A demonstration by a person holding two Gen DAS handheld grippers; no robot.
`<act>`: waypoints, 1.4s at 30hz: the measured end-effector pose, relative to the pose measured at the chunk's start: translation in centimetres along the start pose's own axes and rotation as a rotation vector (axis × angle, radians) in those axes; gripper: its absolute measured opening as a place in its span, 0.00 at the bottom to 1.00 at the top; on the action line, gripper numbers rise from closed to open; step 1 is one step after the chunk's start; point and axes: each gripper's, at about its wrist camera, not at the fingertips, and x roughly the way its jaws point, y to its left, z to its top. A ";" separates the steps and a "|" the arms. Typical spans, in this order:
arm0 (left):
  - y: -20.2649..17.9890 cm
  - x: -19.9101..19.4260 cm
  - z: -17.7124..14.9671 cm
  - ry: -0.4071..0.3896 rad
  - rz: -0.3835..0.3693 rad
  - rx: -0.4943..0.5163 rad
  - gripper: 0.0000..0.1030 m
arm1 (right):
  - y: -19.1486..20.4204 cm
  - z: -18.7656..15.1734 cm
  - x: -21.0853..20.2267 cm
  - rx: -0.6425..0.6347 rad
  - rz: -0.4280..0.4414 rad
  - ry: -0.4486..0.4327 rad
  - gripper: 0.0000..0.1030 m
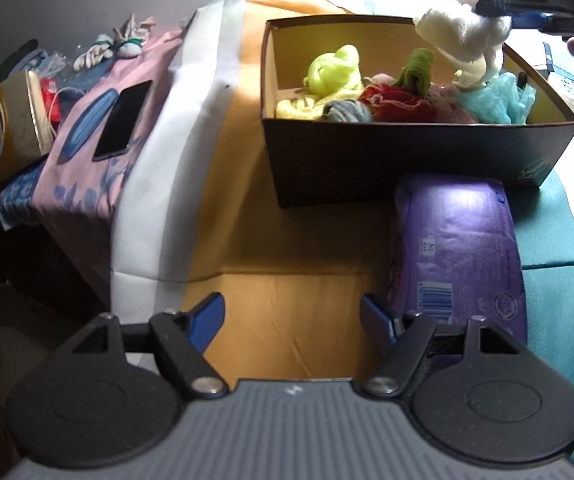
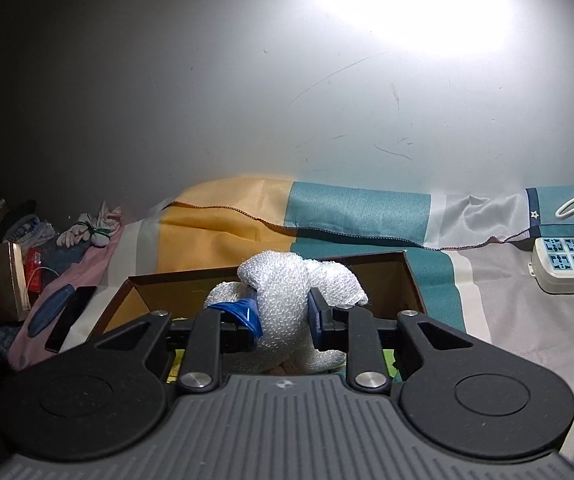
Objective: Organize soft objects
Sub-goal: 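Lift the white mesh pouf into the box and open the right tool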
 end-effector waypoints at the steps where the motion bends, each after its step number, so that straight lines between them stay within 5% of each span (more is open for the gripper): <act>1: 0.1 0.0 -0.1 0.000 0.003 -0.005 0.73 | 0.2 -0.2 0.5 -0.013 -0.009 0.005 0.06; 9: 0.4 -0.1 0.0 -0.001 0.006 -0.014 0.73 | 0.2 -0.9 2.8 -0.044 -0.006 0.073 0.14; 23: -1.4 -1.1 2.6 -0.060 -0.034 0.033 0.73 | -0.6 0.5 -5.2 0.099 0.078 0.006 0.14; 42: -3.6 -2.7 4.2 -0.146 -0.062 0.094 0.73 | -0.1 -4.7 -14.1 0.162 -0.114 -0.009 0.16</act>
